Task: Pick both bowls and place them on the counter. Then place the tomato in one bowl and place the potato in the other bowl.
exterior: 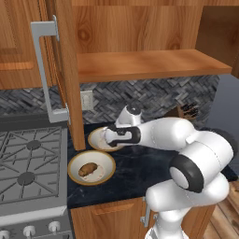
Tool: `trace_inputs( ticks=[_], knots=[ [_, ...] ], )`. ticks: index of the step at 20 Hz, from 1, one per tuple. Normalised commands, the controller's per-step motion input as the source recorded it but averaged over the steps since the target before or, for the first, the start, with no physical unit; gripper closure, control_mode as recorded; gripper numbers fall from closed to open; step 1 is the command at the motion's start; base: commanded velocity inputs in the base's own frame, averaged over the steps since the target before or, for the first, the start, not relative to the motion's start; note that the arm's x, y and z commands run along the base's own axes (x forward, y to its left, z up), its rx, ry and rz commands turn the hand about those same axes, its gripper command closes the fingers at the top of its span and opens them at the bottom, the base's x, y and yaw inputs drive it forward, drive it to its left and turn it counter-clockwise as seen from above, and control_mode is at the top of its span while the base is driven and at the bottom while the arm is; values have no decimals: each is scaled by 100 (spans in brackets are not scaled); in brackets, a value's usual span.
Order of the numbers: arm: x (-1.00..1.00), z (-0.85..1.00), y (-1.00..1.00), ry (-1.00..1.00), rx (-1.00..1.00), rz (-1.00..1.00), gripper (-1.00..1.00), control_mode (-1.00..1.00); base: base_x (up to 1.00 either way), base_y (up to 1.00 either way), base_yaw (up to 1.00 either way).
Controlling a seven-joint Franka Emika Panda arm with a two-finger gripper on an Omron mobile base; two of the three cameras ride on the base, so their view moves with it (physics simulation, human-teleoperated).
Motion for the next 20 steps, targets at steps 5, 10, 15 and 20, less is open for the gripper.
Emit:
trace_inputs(
  ticks=[5, 10, 15, 20],
  knots=[
    [12, -18, 3, 7, -2, 0, 100, -100, 0, 0, 0],
    [9, -23, 3, 9, -6, 0, 100, -100, 0, 0, 0],
    [19, -14, 5, 3, -6, 0, 100, -100, 0, 0, 0],
    [24, -7, 6, 1, -5, 0, 100, -100, 0, 0, 0]
  ],
)
